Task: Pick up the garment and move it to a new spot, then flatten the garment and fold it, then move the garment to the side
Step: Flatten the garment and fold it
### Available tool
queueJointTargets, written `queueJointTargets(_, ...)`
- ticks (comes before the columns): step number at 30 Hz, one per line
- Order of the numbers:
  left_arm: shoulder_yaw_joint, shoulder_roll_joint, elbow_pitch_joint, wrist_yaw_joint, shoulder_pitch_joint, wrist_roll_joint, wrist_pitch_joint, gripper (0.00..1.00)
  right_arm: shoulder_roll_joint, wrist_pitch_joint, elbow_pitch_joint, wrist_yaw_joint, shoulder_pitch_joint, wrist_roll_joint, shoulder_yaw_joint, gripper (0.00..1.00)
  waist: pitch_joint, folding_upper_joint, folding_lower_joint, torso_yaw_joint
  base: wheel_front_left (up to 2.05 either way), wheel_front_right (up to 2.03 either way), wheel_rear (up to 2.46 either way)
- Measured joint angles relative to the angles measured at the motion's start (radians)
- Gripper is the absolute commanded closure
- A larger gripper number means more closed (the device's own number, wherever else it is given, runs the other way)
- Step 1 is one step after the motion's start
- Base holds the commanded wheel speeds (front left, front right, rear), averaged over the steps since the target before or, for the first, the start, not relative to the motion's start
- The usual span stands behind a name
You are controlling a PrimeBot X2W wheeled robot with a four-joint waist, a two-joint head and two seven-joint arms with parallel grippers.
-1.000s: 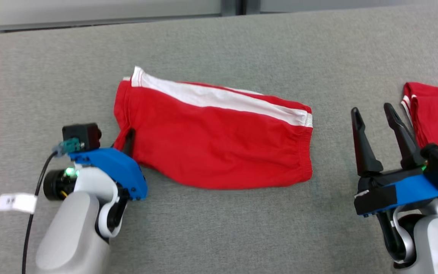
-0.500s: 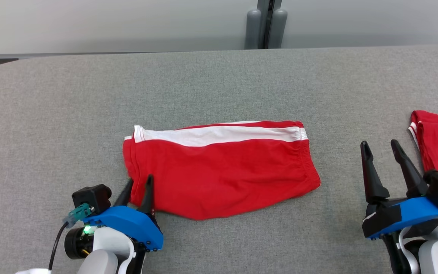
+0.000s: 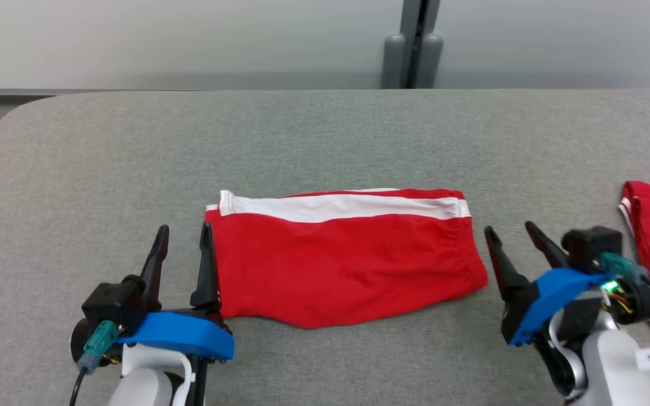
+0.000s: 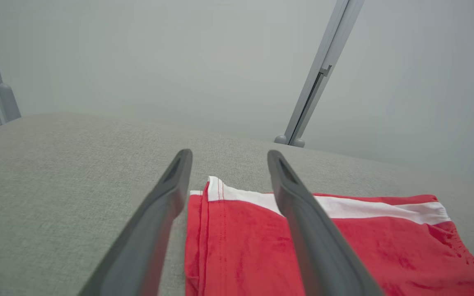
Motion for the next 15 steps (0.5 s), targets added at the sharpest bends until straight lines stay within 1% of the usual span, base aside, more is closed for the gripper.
queueJointTargets(4, -0.002, 0.003, -0.02, 0.009, 0.027, 0.005, -0.008, 0.0, 0.0, 0.083, 0.091, 0.0, -0.07, -0.019, 0.013, 0.0, -0.001, 0.0, 0.0, 0.032, 0.0, 0.0, 0.0)
queueJointTargets(7, -0.013, 0.005, -0.031, 0.015, 0.042, 0.016, -0.009, 0.0, -0.002, 0.137, 0.163, 0.0, -0.112, -0.031, -0.007, 0.0, -0.002, 0.0, 0.0, 0.065, 0.0, 0.0, 0.0)
queueJointTargets(9, -0.024, 0.001, -0.043, 0.018, 0.048, 0.016, -0.009, 0.0, -0.015, 0.174, 0.206, 0.0, -0.125, -0.041, -0.015, 0.0, -0.002, 0.0, 0.0, 0.091, 0.0, 0.0, 0.0)
queueJointTargets(13, -0.031, 0.002, -0.069, 0.026, 0.064, 0.024, -0.012, 0.0, -0.04, 0.248, 0.279, 0.0, -0.134, -0.015, -0.016, 0.0, 0.003, 0.0, 0.0, 0.133, 0.0, 0.0, 0.0)
queueJointTargets(15, -0.031, 0.005, -0.081, 0.031, 0.069, 0.026, -0.011, 0.0, -0.056, 0.266, 0.3, 0.0, -0.137, -0.002, -0.016, 0.0, 0.007, 0.0, 0.0, 0.147, 0.0, 0.0, 0.0)
